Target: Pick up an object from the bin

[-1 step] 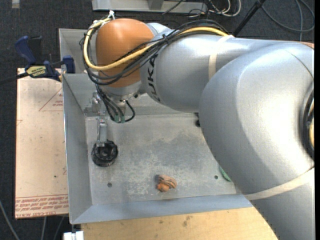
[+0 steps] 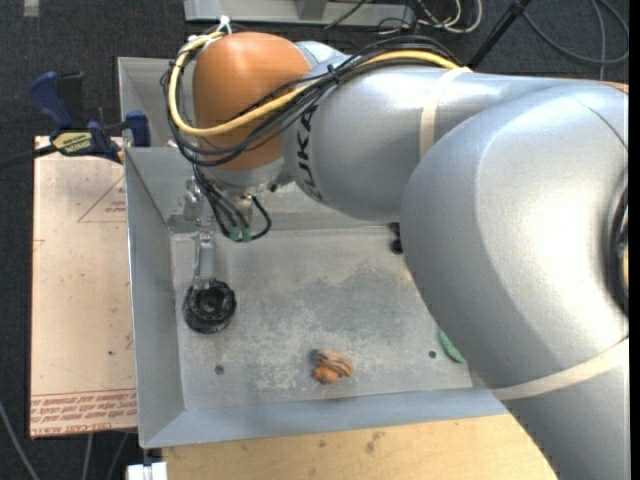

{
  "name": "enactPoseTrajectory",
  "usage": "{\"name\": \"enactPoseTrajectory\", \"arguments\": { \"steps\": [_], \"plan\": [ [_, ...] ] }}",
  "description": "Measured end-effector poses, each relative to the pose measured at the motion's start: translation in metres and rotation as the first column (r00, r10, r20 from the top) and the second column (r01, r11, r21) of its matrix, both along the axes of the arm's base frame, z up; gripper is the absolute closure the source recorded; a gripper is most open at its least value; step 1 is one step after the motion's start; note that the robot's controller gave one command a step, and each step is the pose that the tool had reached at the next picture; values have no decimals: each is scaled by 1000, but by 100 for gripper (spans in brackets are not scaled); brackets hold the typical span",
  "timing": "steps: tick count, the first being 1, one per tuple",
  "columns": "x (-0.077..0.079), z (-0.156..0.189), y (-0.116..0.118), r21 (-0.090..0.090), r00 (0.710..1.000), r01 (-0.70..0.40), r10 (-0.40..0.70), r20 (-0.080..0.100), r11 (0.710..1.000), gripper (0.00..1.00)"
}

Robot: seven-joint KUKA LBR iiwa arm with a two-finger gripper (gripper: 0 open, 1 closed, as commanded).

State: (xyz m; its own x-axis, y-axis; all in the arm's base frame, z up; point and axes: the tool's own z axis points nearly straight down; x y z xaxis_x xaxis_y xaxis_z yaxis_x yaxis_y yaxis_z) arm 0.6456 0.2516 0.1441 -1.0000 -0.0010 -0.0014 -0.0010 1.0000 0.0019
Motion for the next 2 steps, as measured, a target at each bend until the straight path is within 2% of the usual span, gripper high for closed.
{"name": "enactPoseTrajectory", "arguments": {
  "steps": [1,2],
  "plan": [
    [-24,-35,-17,3,995,-96,96,9,995,0],
    [-15,-64,-8,3,951,-310,310,11,951,100]
  ]
}}
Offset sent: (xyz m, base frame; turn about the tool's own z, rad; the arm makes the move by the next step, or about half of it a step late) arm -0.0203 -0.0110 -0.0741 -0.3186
